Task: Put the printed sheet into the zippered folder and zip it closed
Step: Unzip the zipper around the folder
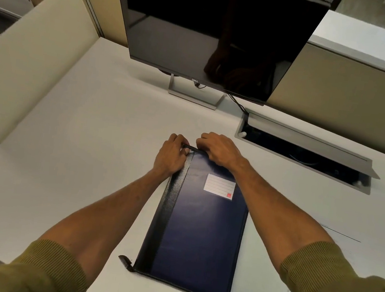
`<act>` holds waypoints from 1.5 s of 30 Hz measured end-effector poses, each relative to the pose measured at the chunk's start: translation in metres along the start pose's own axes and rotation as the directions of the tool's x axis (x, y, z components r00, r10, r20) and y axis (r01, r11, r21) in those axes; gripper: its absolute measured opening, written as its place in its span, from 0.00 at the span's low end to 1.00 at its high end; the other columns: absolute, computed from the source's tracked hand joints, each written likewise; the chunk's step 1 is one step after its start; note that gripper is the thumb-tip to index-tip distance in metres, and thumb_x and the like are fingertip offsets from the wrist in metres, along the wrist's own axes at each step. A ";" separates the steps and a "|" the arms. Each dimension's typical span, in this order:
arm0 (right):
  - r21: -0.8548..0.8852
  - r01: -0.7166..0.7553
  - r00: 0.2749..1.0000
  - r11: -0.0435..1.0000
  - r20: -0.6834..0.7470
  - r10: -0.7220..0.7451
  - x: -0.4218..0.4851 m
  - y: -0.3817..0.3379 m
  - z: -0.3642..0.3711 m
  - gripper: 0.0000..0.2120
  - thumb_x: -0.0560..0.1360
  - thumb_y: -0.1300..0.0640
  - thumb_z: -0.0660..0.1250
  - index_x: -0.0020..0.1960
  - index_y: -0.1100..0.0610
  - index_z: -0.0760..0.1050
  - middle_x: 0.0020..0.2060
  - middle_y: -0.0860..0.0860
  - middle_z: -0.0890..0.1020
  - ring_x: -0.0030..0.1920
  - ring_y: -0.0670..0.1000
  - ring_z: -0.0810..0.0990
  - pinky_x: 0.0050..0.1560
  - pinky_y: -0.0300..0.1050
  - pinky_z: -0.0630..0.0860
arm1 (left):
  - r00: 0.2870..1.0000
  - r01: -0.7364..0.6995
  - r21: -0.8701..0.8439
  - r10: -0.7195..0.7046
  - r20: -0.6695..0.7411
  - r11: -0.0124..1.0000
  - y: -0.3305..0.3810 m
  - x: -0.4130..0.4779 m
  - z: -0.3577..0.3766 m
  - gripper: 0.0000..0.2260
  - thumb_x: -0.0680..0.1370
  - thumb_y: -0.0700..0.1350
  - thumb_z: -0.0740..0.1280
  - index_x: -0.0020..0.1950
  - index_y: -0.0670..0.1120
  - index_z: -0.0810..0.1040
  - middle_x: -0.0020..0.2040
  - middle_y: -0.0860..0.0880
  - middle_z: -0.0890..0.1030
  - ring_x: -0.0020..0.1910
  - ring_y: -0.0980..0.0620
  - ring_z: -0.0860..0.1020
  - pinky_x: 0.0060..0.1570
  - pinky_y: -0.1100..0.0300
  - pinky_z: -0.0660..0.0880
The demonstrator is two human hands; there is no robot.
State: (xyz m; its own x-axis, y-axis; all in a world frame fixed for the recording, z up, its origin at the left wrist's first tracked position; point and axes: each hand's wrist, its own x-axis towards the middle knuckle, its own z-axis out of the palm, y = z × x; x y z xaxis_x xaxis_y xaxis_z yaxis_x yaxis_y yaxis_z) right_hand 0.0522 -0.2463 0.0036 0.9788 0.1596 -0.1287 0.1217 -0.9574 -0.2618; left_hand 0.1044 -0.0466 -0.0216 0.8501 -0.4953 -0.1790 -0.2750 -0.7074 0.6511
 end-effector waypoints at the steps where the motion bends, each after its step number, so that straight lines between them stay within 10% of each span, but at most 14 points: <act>1: 0.005 -0.008 1.000 1.000 0.004 0.008 -0.003 0.002 0.000 0.06 0.84 0.55 0.63 0.49 0.48 0.75 0.44 0.46 0.77 0.45 0.50 0.73 0.41 0.46 0.67 | 1.000 -0.015 0.003 0.015 0.006 1.000 0.002 -0.001 0.001 0.07 0.82 0.45 0.66 0.60 0.49 0.76 0.62 0.47 0.77 0.57 0.42 0.78 0.56 0.45 0.76; 12: 0.480 -0.246 0.968 0.842 0.162 0.191 0.010 -0.007 -0.004 0.09 0.79 0.63 0.70 0.50 0.50 0.85 0.50 0.47 0.86 0.52 0.49 0.82 0.55 0.48 0.78 | 0.998 0.052 -0.165 -0.044 0.049 0.985 0.004 -0.007 -0.004 0.08 0.80 0.43 0.70 0.59 0.47 0.78 0.58 0.45 0.79 0.53 0.43 0.82 0.59 0.43 0.78; 24: 0.315 -0.166 0.958 0.935 0.275 0.077 -0.015 0.026 -0.016 0.06 0.80 0.61 0.70 0.50 0.50 0.81 0.51 0.46 0.81 0.51 0.49 0.79 0.52 0.45 0.76 | 0.998 0.065 -0.196 -0.061 0.027 0.978 0.000 -0.010 0.003 0.06 0.81 0.40 0.69 0.57 0.44 0.78 0.58 0.45 0.77 0.55 0.45 0.79 0.59 0.46 0.77; 38: 0.263 -0.361 0.932 0.895 0.107 0.345 -0.147 0.086 -0.013 0.05 0.81 0.64 0.69 0.50 0.56 0.82 0.50 0.53 0.84 0.49 0.54 0.79 0.49 0.47 0.76 | 0.989 0.148 -0.035 -0.148 -0.013 0.988 -0.006 -0.010 0.000 0.05 0.81 0.46 0.68 0.57 0.51 0.79 0.60 0.47 0.80 0.61 0.42 0.78 0.64 0.40 0.73; 45: 0.397 -0.525 0.770 0.753 -0.154 0.619 -0.186 0.055 0.028 0.03 0.81 0.60 0.69 0.52 0.54 0.81 0.49 0.49 0.84 0.46 0.52 0.81 0.47 0.46 0.78 | 0.976 0.219 0.059 -0.217 -0.032 0.974 0.017 -0.011 0.007 0.12 0.80 0.41 0.65 0.63 0.47 0.79 0.64 0.43 0.79 0.65 0.39 0.75 0.65 0.41 0.68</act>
State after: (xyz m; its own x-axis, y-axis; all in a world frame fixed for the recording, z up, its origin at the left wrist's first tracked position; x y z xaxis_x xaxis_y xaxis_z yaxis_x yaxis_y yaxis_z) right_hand -0.1278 -0.3221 -0.0142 0.8548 -0.5065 -0.1135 -0.4877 -0.7089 -0.5094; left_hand 0.0874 -0.0562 -0.0138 0.9036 -0.3132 -0.2923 -0.1084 -0.8272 0.5514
